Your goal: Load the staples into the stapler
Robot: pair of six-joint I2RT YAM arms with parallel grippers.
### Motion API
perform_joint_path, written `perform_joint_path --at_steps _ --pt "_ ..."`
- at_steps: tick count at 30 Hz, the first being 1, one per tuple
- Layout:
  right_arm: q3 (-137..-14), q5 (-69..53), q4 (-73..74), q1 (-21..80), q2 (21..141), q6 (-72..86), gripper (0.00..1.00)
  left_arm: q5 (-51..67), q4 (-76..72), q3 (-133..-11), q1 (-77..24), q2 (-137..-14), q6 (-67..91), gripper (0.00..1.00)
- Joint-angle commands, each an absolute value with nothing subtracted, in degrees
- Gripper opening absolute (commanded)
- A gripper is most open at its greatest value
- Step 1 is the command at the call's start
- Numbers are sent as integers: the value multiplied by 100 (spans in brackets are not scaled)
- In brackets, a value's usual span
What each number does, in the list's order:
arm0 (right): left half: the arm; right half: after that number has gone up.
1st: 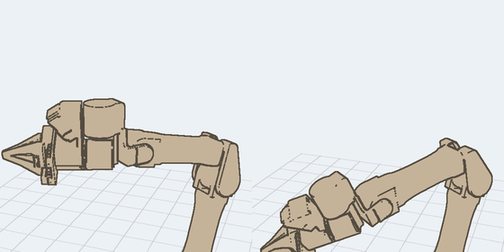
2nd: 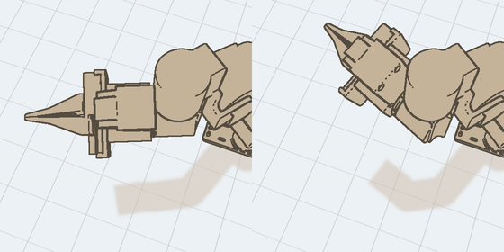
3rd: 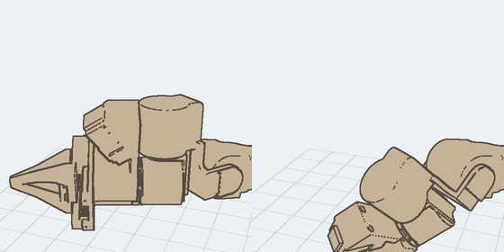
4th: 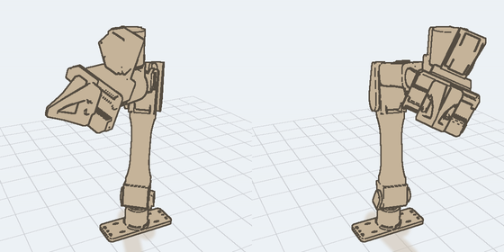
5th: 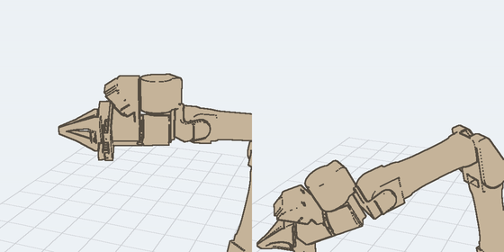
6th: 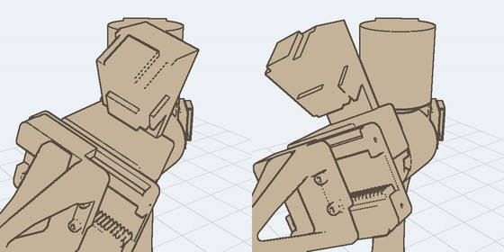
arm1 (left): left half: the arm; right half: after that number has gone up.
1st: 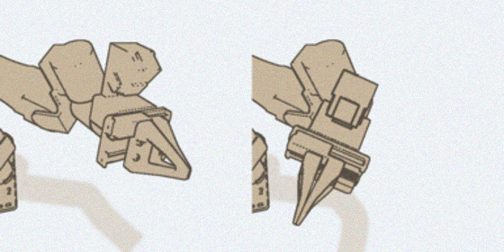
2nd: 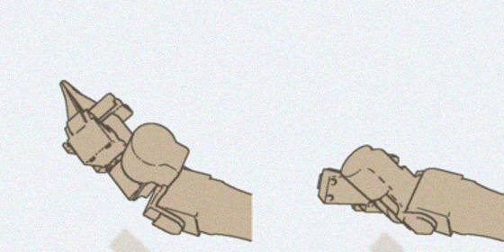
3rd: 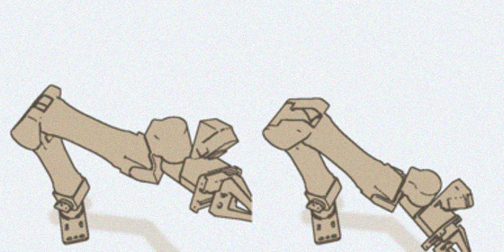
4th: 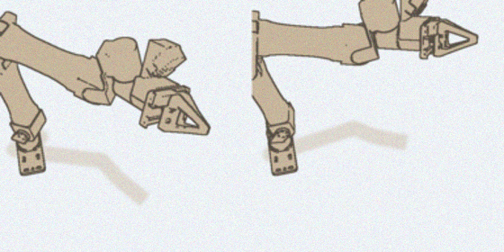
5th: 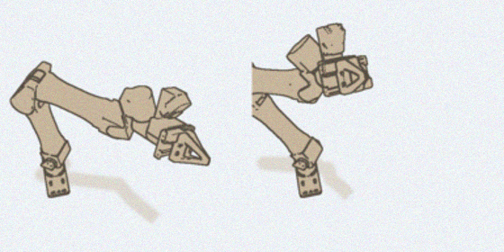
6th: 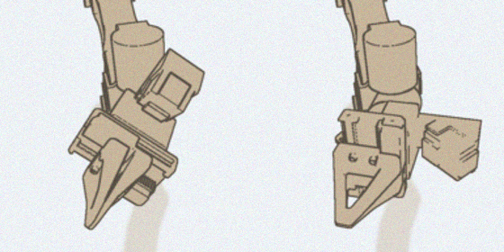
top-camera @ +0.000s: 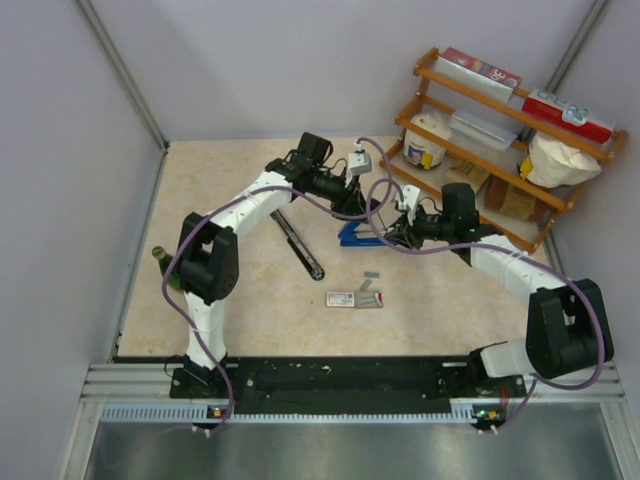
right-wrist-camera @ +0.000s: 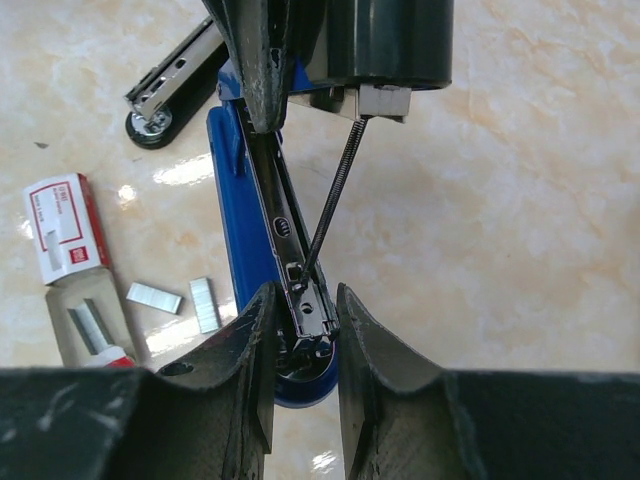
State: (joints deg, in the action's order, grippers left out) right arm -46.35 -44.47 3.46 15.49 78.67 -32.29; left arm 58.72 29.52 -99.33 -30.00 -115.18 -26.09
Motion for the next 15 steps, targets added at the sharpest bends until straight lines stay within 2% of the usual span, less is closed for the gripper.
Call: perform_joint_path --at_steps 1,15 --pt "-4764 -4079 949 1661 8024 -4033 0 5739 1987 -10266 -2672 -11514 -2276 0" --pt "-4491 -2980 976 1652 8209 -5220 0 5238 686 -8746 -2268 -10996 -1907 0"
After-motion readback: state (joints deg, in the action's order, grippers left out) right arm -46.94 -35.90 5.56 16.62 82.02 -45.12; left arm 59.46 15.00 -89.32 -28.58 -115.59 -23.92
